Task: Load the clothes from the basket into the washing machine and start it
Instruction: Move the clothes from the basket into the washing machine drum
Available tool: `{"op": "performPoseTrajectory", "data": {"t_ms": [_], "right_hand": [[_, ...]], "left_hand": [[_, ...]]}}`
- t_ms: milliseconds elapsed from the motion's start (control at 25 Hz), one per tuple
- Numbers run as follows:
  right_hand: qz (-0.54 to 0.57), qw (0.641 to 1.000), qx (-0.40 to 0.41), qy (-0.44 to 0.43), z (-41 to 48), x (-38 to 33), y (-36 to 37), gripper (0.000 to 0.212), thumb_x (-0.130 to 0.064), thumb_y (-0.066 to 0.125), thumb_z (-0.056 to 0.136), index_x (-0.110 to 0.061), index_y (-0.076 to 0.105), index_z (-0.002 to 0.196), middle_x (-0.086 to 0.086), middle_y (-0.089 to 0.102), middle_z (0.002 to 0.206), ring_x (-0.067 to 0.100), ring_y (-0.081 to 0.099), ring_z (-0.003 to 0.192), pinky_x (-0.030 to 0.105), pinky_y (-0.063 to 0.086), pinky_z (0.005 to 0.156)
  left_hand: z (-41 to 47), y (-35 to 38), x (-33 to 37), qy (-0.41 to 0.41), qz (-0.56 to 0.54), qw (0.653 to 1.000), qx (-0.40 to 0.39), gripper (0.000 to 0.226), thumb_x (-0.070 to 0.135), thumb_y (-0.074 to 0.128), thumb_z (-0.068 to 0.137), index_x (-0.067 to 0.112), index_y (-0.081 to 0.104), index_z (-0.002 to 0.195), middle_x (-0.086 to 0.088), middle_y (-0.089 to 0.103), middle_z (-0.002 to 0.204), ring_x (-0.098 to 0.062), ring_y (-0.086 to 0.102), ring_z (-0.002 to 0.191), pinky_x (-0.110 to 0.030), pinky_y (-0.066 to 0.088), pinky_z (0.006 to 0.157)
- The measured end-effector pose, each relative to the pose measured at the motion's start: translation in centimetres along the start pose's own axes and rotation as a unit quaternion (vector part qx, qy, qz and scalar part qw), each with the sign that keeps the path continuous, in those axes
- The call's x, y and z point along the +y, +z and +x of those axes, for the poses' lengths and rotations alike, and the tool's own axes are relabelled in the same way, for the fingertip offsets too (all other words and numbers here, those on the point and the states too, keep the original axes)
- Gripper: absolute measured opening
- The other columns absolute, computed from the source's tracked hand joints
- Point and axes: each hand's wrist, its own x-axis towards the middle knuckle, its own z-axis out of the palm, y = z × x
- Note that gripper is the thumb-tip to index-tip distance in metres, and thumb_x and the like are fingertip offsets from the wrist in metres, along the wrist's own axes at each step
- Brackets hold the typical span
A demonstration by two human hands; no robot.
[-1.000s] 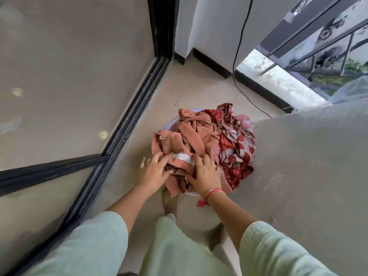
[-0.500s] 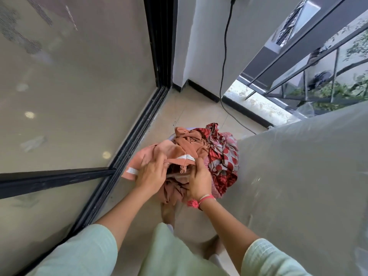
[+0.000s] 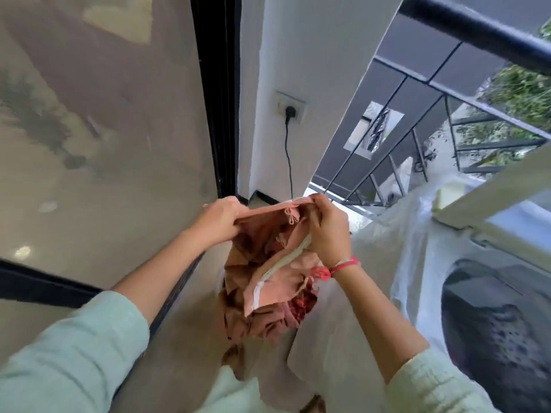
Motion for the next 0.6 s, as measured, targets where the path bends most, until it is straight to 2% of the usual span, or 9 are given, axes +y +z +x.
{"op": "performPoseTrajectory", "data": {"t_ms": [120, 240, 280, 360, 440, 480, 520, 560, 600], "right_hand": [[-0.002, 0.996, 0.075, -0.037, 2.5, -2.8, -8.3, 0.019, -0.012, 0.055, 0.089, -0.021, 0.053, 0.072, -0.011, 0.047, 0.056, -0.003, 0.047, 0.057, 0.013, 0.033, 0.054], [0.01, 0.994, 0.107, -0.024, 2.9, -2.7, -14.5, 0.015, -0.013, 0.051, 0.09, -0.016, 0.058, 0.078, 0.001, 0.06, 0.07, 0.017, 0.054, 0.07, 0.031, 0.042, 0.067], [0.025, 0.991, 0.128, -0.017, 2.8, -2.5, -16.0, 0.015, -0.013, 0.049, 0.091, -0.015, 0.058, 0.078, 0.006, 0.064, 0.077, 0.023, 0.057, 0.076, 0.036, 0.044, 0.072], [0.071, 0.984, 0.165, 0.004, 2.4, -2.4, -17.8, 0.017, -0.012, 0.048, 0.092, -0.006, 0.057, 0.08, 0.005, 0.064, 0.078, 0.024, 0.057, 0.08, 0.04, 0.045, 0.078], [0.105, 0.976, 0.192, 0.004, 2.0, -2.9, -19.1, 0.018, -0.011, 0.045, 0.095, -0.002, 0.057, 0.086, -0.002, 0.059, 0.075, 0.019, 0.053, 0.078, 0.038, 0.043, 0.077], [0.113, 0.973, 0.201, -0.009, 1.6, -3.4, -20.0, 0.017, -0.012, 0.045, 0.096, -0.004, 0.057, 0.088, -0.003, 0.058, 0.076, 0.017, 0.053, 0.078, 0.036, 0.043, 0.076], [0.121, 0.972, 0.202, -0.028, 1.4, -4.0, -20.9, 0.015, -0.015, 0.046, 0.096, -0.008, 0.058, 0.089, -0.003, 0.059, 0.077, 0.016, 0.054, 0.076, 0.035, 0.044, 0.075], [0.13, 0.97, 0.197, -0.049, 1.1, -4.8, -21.7, 0.012, -0.018, 0.05, 0.096, -0.012, 0.059, 0.089, -0.003, 0.062, 0.077, 0.014, 0.055, 0.074, 0.034, 0.046, 0.072], [0.141, 0.969, 0.192, -0.068, 0.9, -5.6, -22.5, 0.011, -0.021, 0.055, 0.094, -0.015, 0.06, 0.087, -0.005, 0.063, 0.076, 0.011, 0.056, 0.071, 0.031, 0.047, 0.069]], "left_hand": [[0.2, -5.6, 5.2, 0.044, -0.087, 0.994, 0.048, 0.013, 0.014, 0.061, 0.08, 0.025, 0.067, 0.085, 0.002, 0.067, 0.077, -0.015, 0.063, 0.077, -0.032, 0.048, 0.068], [0.1, -10.8, 10.7, 0.085, -0.076, 0.993, 0.033, 0.02, 0.019, 0.058, 0.08, 0.036, 0.059, 0.069, 0.012, 0.062, 0.063, -0.002, 0.056, 0.062, -0.023, 0.042, 0.06], [0.2, -11.9, 12.3, 0.098, -0.062, 0.993, 0.027, 0.015, 0.023, 0.059, 0.08, 0.034, 0.06, 0.07, 0.01, 0.062, 0.064, -0.005, 0.058, 0.065, -0.026, 0.045, 0.061], [0.4, -13.3, 14.7, 0.113, -0.05, 0.991, 0.042, 0.006, 0.034, 0.061, 0.076, 0.029, 0.064, 0.077, 0.006, 0.065, 0.07, -0.013, 0.061, 0.071, -0.035, 0.05, 0.067], [0.6, -14.0, 16.4, 0.115, -0.045, 0.986, 0.111, 0.021, 0.043, 0.062, 0.071, 0.025, 0.066, 0.08, 0.005, 0.066, 0.07, -0.015, 0.062, 0.071, -0.036, 0.052, 0.067], [0.8, -14.4, 17.0, 0.118, -0.059, 0.976, 0.174, 0.024, 0.044, 0.065, 0.069, 0.022, 0.066, 0.08, 0.004, 0.066, 0.068, -0.015, 0.062, 0.071, -0.033, 0.051, 0.066], [0.8, -15.0, 17.6, 0.112, -0.119, 0.958, 0.235, 0.023, 0.04, 0.072, 0.069, 0.02, 0.067, 0.078, 0.004, 0.067, 0.067, -0.014, 0.063, 0.069, -0.03, 0.05, 0.065], [0.8, -15.5, 18.0, 0.101, -0.238, 0.924, 0.283, 0.019, 0.03, 0.08, 0.068, 0.019, 0.067, 0.077, 0.005, 0.069, 0.067, -0.01, 0.064, 0.068, -0.026, 0.05, 0.067], [0.6, -15.9, 18.5, 0.091, -0.388, 0.862, 0.314, 0.019, 0.019, 0.083, 0.067, 0.018, 0.067, 0.078, 0.007, 0.07, 0.068, -0.007, 0.065, 0.07, -0.025, 0.051, 0.071]]}}
